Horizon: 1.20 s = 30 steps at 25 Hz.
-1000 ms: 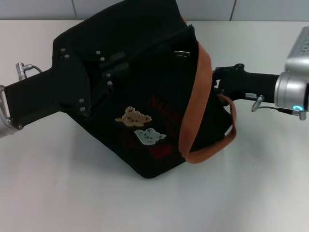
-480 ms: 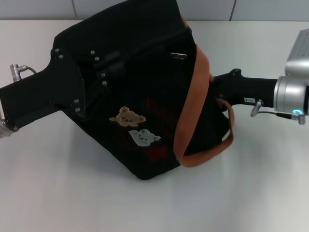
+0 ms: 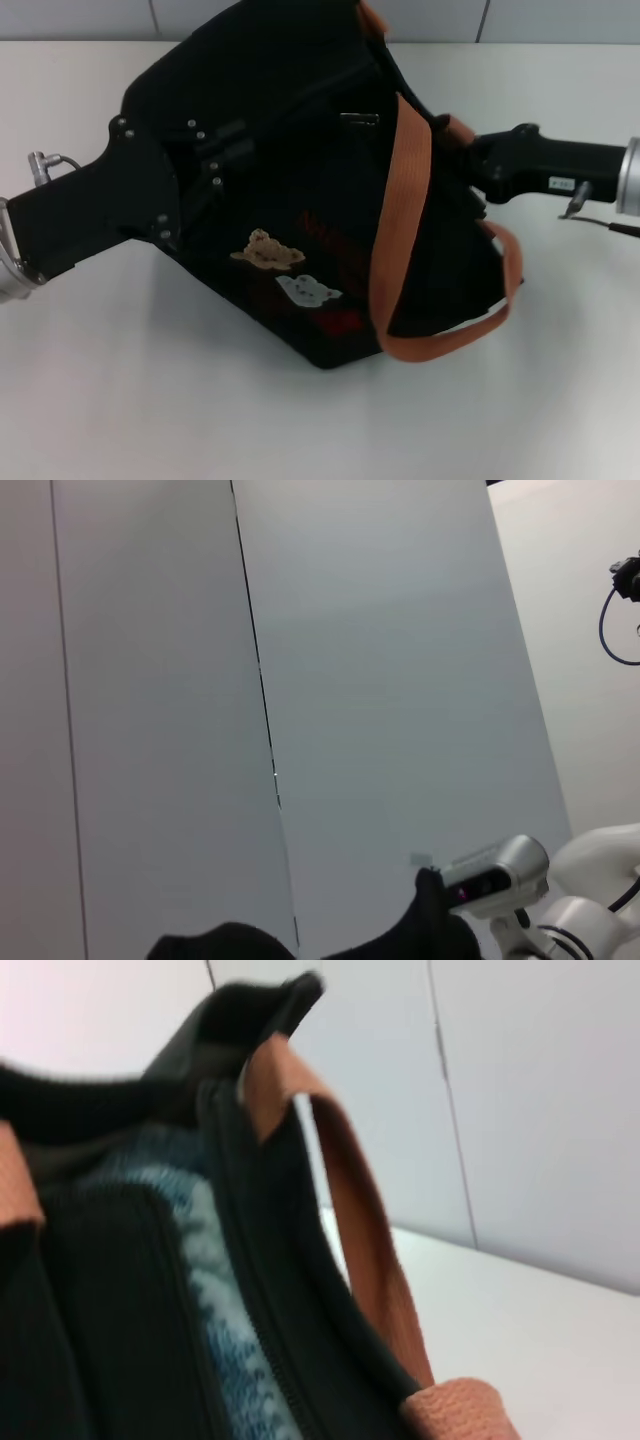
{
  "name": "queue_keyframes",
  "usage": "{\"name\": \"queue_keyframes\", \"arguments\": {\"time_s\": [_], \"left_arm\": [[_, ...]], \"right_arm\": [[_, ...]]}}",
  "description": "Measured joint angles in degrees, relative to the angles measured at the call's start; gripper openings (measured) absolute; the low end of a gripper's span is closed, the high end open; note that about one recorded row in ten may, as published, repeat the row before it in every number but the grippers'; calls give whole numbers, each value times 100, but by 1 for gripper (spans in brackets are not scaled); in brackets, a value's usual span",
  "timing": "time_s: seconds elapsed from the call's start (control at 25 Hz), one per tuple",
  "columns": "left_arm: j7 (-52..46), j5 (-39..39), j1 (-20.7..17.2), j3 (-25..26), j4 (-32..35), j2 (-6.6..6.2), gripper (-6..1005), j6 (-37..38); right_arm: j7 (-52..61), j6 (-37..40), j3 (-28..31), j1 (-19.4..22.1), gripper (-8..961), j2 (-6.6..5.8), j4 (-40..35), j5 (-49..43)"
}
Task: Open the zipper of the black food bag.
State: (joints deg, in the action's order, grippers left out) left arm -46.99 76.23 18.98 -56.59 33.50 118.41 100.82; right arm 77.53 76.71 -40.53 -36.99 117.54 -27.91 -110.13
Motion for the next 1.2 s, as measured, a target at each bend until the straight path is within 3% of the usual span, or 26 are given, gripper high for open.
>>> {"name": "queue_keyframes", "arguments": {"time_s": [0.36, 0.68, 0.84, 0.92, 1.08, 1.2], "left_arm": [[93, -103, 240, 2, -947, 31, 147, -509], [89, -142, 306, 2, -1312, 46, 154, -821], [85, -286, 255, 24, -1449, 48, 157, -789], [95, -358, 204, 57, -1462, 44, 239, -736], [96, -639, 67, 79, -1452, 25, 381, -551], [96, -735, 13, 87, -1436, 16, 436, -428]], "right_arm": [[831, 328, 493, -86, 16, -276, -230, 406], [1005, 208, 495, -253, 20, -268, -305, 466], [1024, 95, 500, -258, 137, -240, -307, 600], [1022, 135, 504, -220, 196, -239, -309, 710], [968, 500, 513, 29, 425, -247, -353, 1166], [946, 685, 513, 190, 481, -271, -375, 1384]]}}
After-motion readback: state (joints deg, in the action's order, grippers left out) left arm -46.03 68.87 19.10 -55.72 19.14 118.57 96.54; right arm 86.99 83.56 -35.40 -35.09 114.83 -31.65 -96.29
